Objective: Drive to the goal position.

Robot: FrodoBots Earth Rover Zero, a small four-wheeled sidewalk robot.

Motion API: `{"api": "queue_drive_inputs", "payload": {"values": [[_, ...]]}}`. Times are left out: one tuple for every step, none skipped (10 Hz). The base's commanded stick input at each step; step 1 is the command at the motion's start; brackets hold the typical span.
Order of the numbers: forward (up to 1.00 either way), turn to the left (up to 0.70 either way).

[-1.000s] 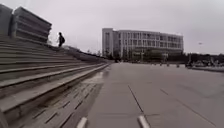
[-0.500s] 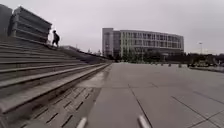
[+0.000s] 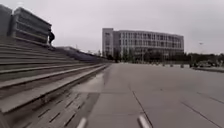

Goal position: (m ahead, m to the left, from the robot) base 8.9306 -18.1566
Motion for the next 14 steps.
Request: {"api": "queue_drive_inputs", "payload": {"values": [[0.7, 0.0], [0.7, 0.0], [0.7, 0.0], [0.7, 0.0], [0.7, -0.13], [0.7, -0.35], [0.7, -0.35], [0.7, -0.34], [0.7, -0.25], [0.7, -0.17], [0.7, -0.08], [0.7, 0.0], [0.7, 0.0], [0.7, 0.0]]}}
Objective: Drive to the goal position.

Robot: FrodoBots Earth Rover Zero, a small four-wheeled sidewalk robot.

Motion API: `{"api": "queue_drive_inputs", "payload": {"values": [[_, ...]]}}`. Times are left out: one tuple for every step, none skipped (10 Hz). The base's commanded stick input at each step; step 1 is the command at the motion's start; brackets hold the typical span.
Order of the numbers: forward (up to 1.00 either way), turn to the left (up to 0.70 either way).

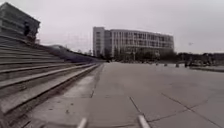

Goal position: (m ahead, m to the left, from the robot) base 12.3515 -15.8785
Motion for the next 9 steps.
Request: {"api": "queue_drive_inputs", "payload": {"values": [[0.7, -0.03], [0.7, -0.12], [0.7, -0.22], [0.7, -0.32], [0.7, -0.19], [0.7, 0.0], [0.7, 0.0], [0.7, 0.0], [0.7, 0.0]]}}
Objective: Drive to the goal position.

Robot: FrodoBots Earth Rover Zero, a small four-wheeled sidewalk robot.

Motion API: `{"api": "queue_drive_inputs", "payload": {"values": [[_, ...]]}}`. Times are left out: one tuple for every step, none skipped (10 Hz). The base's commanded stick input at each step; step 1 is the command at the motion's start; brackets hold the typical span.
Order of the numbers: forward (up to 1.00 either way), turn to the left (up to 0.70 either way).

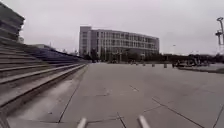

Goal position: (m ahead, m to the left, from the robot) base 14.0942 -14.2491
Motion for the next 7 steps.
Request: {"api": "queue_drive_inputs", "payload": {"values": [[0.7, 0.0], [0.7, 0.0], [0.7, 0.0], [0.7, 0.0], [0.7, 0.0], [0.7, 0.0], [0.7, 0.0]]}}
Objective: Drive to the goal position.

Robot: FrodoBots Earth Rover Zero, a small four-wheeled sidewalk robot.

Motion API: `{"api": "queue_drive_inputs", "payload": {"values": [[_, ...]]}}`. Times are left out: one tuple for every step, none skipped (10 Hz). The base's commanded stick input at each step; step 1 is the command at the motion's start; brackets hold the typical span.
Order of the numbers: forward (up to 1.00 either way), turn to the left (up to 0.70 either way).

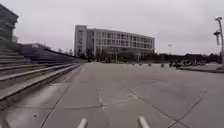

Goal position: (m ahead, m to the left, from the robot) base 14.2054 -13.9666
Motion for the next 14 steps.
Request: {"api": "queue_drive_inputs", "payload": {"values": [[0.7, 0.0], [0.7, 0.0], [0.7, 0.0], [0.7, 0.0], [0.7, 0.0], [0.7, 0.0], [0.7, 0.0], [0.7, 0.0], [0.7, 0.0], [0.7, 0.0], [0.7, 0.0], [0.7, 0.0], [0.7, 0.0], [0.7, 0.0]]}}
